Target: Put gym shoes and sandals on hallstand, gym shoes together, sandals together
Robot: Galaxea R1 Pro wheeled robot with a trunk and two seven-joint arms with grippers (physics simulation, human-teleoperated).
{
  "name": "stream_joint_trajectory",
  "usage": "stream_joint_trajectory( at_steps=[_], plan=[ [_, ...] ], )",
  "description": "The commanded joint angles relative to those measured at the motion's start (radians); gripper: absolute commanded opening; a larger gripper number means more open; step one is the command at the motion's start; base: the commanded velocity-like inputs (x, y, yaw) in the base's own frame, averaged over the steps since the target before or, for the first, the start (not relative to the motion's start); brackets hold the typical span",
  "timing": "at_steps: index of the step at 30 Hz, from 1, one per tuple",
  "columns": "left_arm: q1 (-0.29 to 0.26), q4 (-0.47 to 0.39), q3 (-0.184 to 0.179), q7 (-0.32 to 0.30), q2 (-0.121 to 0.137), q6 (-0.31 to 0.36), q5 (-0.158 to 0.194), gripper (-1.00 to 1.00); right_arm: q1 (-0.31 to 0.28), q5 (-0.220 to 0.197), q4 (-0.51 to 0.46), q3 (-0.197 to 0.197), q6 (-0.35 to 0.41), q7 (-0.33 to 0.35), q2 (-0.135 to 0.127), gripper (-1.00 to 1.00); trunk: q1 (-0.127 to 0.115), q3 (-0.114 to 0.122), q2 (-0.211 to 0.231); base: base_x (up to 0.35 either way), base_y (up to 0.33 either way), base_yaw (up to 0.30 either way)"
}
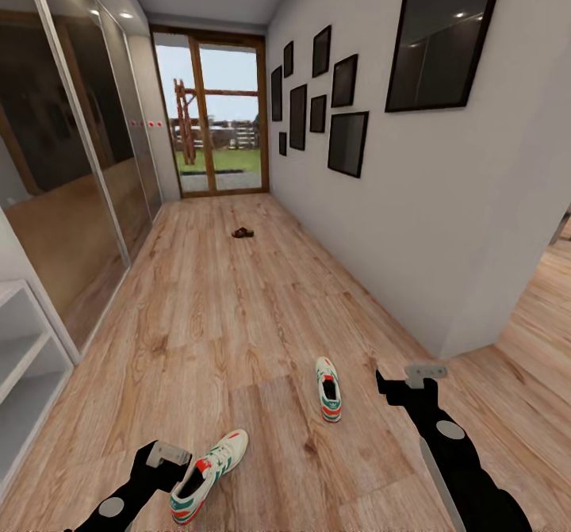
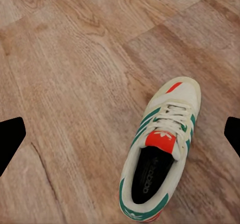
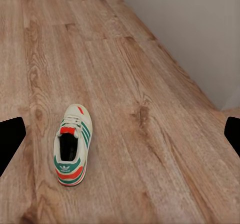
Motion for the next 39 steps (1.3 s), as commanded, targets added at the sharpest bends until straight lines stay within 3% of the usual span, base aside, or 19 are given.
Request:
stream_joint_trajectory(
  at_steps=[1, 17, 39],
  plan=[
    [-0.001, 0.000, 0.006, -0.004, 0.000, -0.004, -0.007, 1.00, 0.000, 0.001, -0.001, 0.001, 0.006, -0.004, -0.001, 1.00, 0.004, -0.005, -0.008, 0.000, 0.000, 0.000],
    [-0.001, 0.000, -0.016, -0.005, -0.002, -0.004, -0.009, 1.00, 0.000, 0.003, -0.001, 0.001, 0.009, -0.005, -0.002, 1.00, 0.065, -0.056, -0.120, 0.000, 0.000, 0.000],
    [-0.001, 0.000, -0.018, -0.005, -0.002, -0.004, -0.009, 1.00, 0.000, 0.002, -0.001, 0.001, 0.009, -0.005, -0.001, 1.00, 0.074, -0.134, -0.124, 0.000, 0.000, -0.051]
  ],
)
